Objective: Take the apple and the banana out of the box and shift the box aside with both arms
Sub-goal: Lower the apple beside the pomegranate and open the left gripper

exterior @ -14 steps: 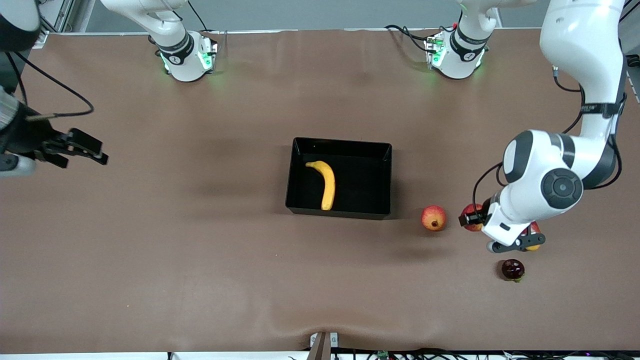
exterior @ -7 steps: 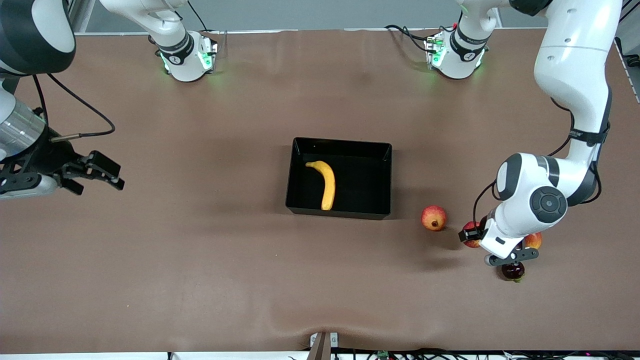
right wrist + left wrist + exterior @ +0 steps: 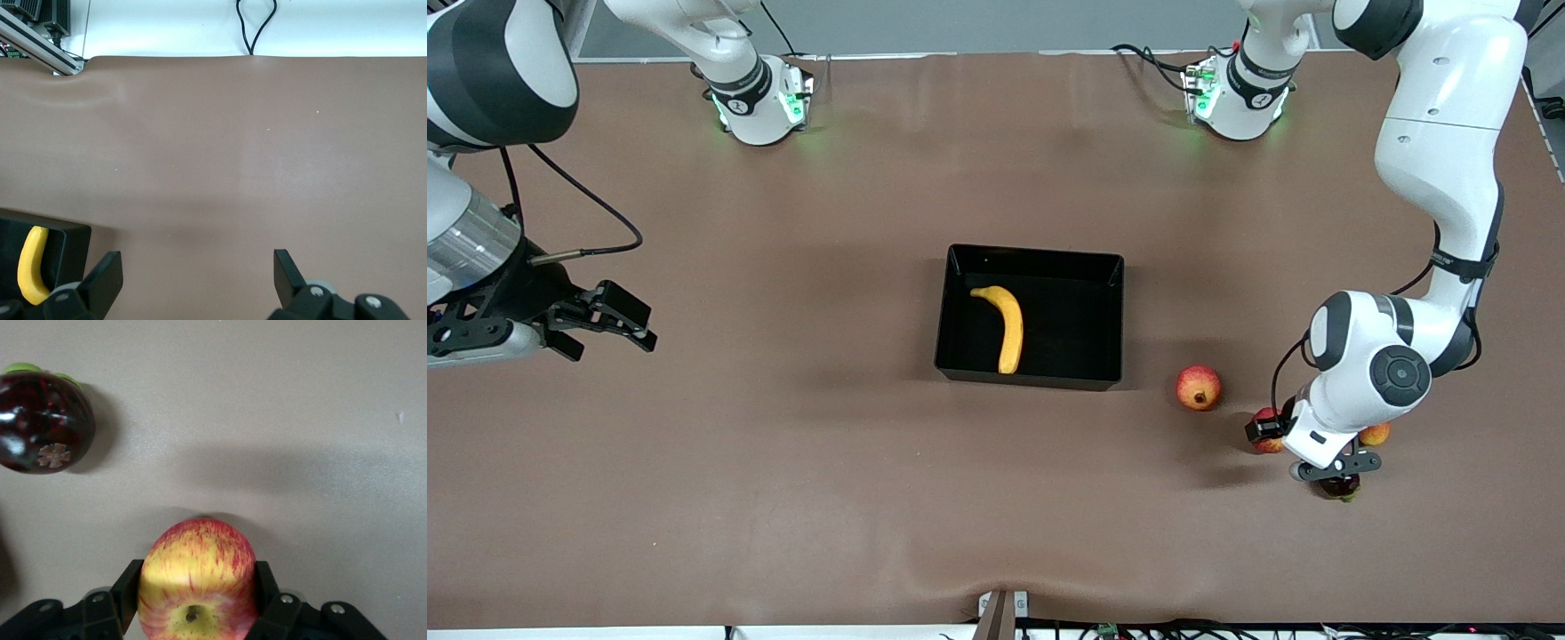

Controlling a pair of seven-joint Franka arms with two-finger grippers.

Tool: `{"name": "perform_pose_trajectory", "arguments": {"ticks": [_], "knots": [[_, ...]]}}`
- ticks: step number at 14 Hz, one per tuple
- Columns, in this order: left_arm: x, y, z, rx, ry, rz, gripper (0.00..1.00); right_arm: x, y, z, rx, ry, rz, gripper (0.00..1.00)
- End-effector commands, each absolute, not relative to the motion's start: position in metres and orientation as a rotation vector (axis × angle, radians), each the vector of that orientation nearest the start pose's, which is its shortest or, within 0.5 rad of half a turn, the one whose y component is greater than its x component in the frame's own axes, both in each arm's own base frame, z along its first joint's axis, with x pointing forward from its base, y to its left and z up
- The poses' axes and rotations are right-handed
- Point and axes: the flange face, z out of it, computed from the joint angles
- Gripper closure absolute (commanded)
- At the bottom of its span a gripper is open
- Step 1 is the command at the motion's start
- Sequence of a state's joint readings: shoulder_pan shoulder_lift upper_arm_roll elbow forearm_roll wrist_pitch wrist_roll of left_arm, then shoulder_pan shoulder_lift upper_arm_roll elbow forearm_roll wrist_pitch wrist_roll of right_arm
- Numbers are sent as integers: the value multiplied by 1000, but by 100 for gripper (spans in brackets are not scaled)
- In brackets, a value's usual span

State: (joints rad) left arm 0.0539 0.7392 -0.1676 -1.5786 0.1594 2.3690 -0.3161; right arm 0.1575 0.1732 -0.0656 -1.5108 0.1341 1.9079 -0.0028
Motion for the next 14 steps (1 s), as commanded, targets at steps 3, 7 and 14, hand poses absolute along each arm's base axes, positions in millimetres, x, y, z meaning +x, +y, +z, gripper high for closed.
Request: {"name": "perform_pose_trajectory", "arguments": {"ticks": [3,7,14], "knots": [[712,-62,223,-3139,-186,-163,0,653,123,526,-2994,-186,-241,0],[711,-80,268,-3137,-153,-211,0,660,139,503,-2998,-216,-218,0],[650,-272,321,-3170,-122,-127,0,667,167,462,-3014,-276,-179,0]]}}
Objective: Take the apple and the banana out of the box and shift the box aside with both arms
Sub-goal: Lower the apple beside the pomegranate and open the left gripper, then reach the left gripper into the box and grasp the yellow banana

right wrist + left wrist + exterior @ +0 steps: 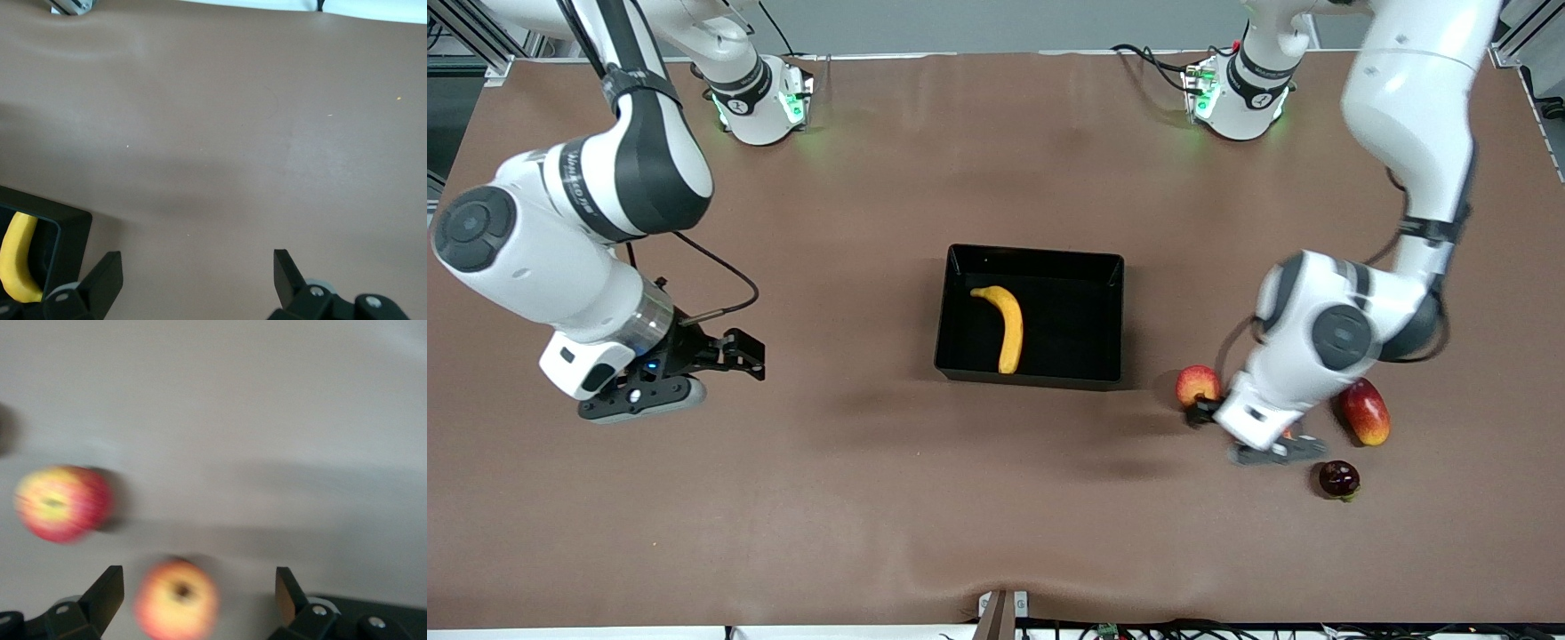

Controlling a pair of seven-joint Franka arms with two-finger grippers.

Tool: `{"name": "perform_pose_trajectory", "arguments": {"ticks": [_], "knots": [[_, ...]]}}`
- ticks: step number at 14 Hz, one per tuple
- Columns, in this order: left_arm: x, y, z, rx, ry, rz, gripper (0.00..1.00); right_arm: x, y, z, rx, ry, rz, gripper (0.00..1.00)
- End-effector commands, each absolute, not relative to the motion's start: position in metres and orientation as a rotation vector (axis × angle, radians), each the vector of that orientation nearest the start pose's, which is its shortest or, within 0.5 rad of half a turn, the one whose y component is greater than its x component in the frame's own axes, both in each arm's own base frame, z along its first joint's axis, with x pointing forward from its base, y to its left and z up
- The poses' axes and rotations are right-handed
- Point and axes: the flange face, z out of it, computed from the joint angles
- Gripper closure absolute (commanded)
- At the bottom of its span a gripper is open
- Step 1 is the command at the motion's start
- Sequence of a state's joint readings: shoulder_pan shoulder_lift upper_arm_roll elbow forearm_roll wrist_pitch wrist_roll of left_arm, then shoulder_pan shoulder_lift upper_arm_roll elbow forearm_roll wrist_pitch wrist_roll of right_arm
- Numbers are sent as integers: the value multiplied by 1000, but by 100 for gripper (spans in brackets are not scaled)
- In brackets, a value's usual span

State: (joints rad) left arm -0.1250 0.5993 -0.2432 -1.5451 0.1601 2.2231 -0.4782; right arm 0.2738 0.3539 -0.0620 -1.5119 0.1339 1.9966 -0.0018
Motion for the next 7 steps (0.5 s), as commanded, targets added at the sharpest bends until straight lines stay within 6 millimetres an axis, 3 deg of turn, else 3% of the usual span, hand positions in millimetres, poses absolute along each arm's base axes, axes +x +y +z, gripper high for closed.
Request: {"name": "perform_pose_trajectory", "arguments": {"ticks": [1,3,5,7], "knots": [[637,-302,320,-3174,-132,-122,0,667,166,460,-3014,-273,-175,0],[606,-360,314,-3177,-98,-110,0,667,167,447,-3026,-282,-133,0],[586,-391,309,-3182,-57,-103,0,669,148,439,-3029,-240,-67,0],[557,-426,300,-3176,-19,-77,0,669,142,441,-3026,-224,-62,0]]}}
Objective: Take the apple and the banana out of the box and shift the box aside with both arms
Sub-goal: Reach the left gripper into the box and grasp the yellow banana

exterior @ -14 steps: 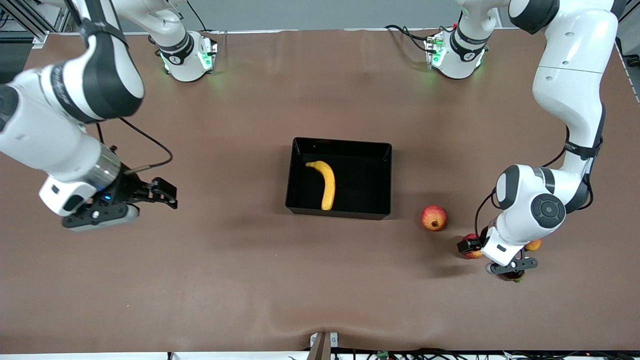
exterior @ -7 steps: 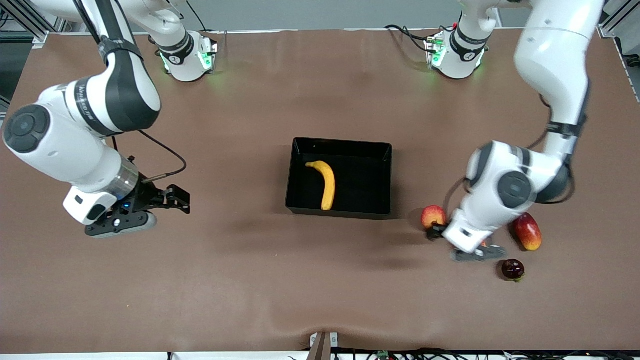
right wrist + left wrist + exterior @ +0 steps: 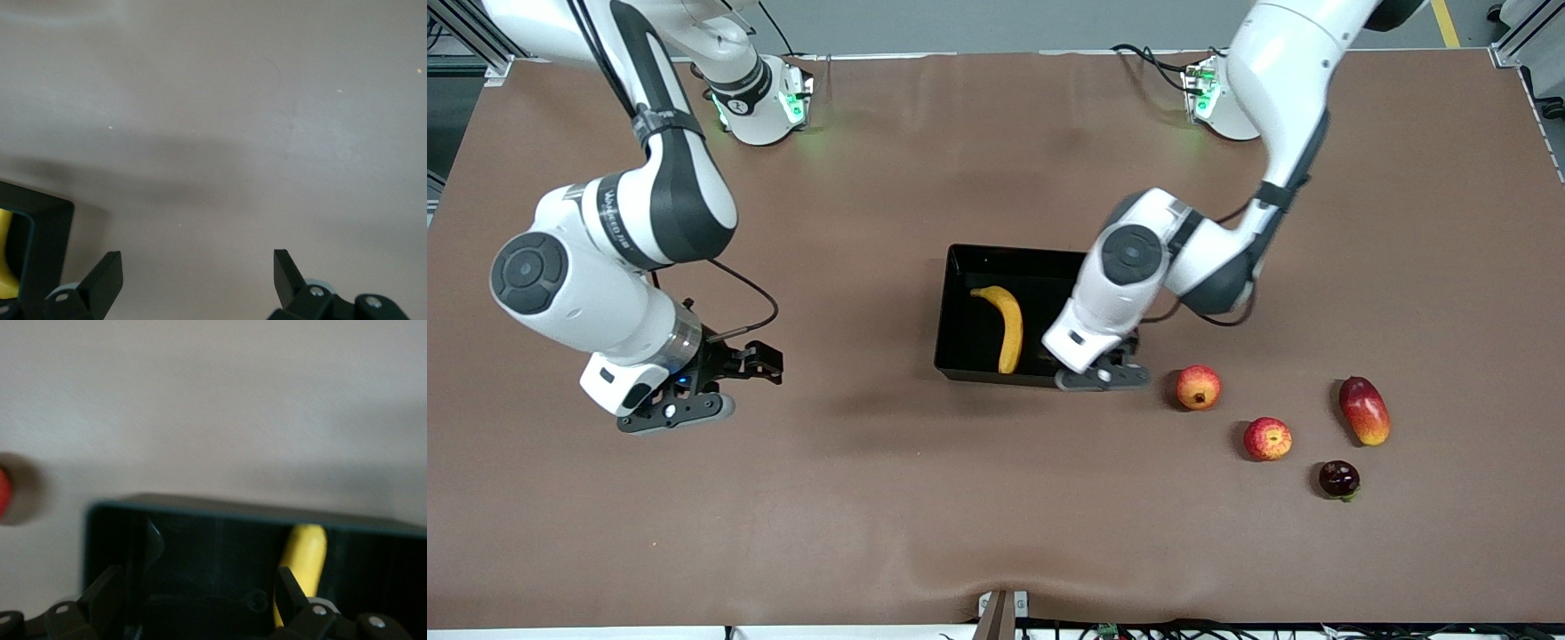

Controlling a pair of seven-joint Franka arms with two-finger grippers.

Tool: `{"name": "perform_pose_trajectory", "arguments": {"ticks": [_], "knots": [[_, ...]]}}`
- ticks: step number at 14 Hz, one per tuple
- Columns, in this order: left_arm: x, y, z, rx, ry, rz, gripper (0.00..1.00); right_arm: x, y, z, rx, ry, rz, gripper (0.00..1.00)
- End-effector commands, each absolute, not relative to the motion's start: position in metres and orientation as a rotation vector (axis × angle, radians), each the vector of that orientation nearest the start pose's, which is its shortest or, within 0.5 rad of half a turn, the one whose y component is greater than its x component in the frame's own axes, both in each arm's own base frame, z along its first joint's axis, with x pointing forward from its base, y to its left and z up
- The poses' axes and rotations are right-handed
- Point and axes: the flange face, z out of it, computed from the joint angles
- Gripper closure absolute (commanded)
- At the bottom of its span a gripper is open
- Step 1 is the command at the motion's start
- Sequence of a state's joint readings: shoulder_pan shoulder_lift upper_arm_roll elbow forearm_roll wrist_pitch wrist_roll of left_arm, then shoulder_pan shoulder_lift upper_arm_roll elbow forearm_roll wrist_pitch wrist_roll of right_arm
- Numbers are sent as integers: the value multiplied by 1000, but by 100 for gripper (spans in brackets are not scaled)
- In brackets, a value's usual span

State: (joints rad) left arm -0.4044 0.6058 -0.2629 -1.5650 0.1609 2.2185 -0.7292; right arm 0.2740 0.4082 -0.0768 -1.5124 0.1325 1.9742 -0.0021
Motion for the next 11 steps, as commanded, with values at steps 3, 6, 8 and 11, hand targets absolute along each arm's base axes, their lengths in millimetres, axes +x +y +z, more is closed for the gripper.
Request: {"name": "perform_pose_trajectory", "arguments": {"ticks": [3,6,8,11], "knots": [[527,-465,267,-3163,6,-65,0,667,135,437,-3032,-209,-15,0],[510,-483,237,-3157,20,-61,0,664,125,431,-3035,-191,64,0],[499,-493,217,-3155,45,-47,0,663,130,432,-3034,-200,60,0],[491,-501,197,-3174,9,-47,0,661,136,428,-3032,-229,78,0]]}}
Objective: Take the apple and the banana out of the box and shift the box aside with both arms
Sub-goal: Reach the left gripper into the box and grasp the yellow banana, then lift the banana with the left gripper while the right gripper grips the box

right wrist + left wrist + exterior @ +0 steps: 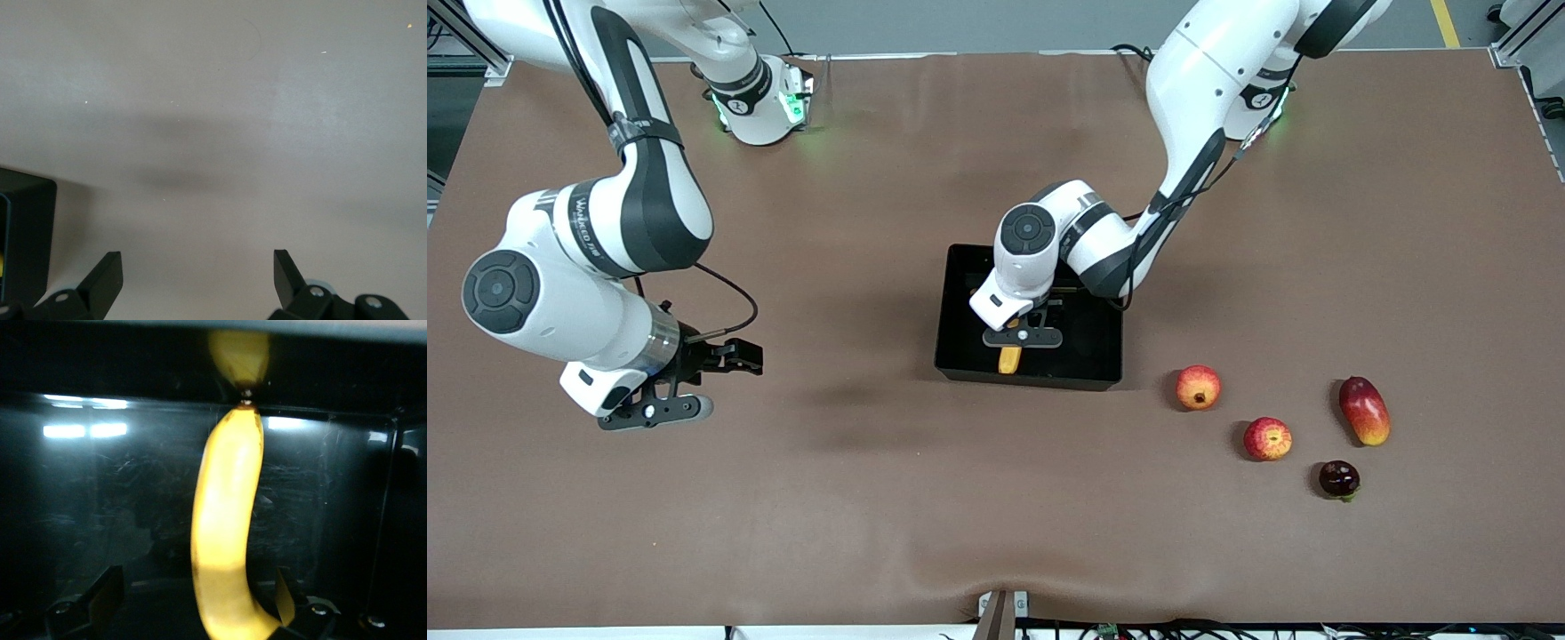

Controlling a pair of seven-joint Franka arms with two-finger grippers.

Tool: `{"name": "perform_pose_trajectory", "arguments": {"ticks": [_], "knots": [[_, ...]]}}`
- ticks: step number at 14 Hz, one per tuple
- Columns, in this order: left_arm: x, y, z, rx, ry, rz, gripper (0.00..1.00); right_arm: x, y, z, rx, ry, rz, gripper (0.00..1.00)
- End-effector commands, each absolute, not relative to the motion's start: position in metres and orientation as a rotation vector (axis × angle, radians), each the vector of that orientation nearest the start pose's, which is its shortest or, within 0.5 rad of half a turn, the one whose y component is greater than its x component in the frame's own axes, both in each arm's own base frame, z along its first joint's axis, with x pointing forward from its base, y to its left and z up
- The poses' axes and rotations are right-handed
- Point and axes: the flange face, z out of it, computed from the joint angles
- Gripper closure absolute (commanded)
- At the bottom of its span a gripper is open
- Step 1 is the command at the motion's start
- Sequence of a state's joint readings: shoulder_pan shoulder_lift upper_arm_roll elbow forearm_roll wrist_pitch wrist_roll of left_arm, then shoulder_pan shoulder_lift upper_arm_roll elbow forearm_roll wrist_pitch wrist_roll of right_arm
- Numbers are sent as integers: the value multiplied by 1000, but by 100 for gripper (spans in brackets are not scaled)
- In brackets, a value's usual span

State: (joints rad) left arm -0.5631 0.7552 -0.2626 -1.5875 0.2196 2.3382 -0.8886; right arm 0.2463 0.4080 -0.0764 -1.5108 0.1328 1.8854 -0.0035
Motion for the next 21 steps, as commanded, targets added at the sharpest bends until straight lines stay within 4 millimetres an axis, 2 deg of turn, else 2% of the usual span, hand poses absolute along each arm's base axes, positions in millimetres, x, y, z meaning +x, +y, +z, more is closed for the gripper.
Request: {"name": "perform_pose_trajectory", "arguments": {"ticks": [1,2,6,7,8,9,12,13,16,19,21], "knots": [[490,-502,193,-3176,11,-42,0,658,142,426,-3031,-246,95,0],[490,-502,191,-3176,18,-49,16,655,148,423,-3030,-260,110,0],[491,-502,191,-3177,-1,-47,78,650,146,407,-3029,-244,141,0],[491,-503,194,-3182,-2,-52,90,650,146,405,-3016,-224,122,0],[494,-503,198,-3188,-8,-60,97,649,143,400,-2979,-180,100,0],[497,-502,203,-3190,-13,-72,100,645,143,390,-2951,-147,97,0],[505,-501,215,-3203,-24,-101,100,629,143,378,-2945,-111,7,0],[507,-503,220,-3210,-31,-111,100,623,149,371,-2929,-97,-25,0],[514,-500,237,-3217,-47,-138,100,610,184,364,-2869,-79,-47,0],[525,-486,285,-3202,-79,-174,100,603,222,364,-2864,-12,-84,0],[538,-465,320,-3182,-128,-184,100,597,244,359,-2864,-38,-86,0]]}}
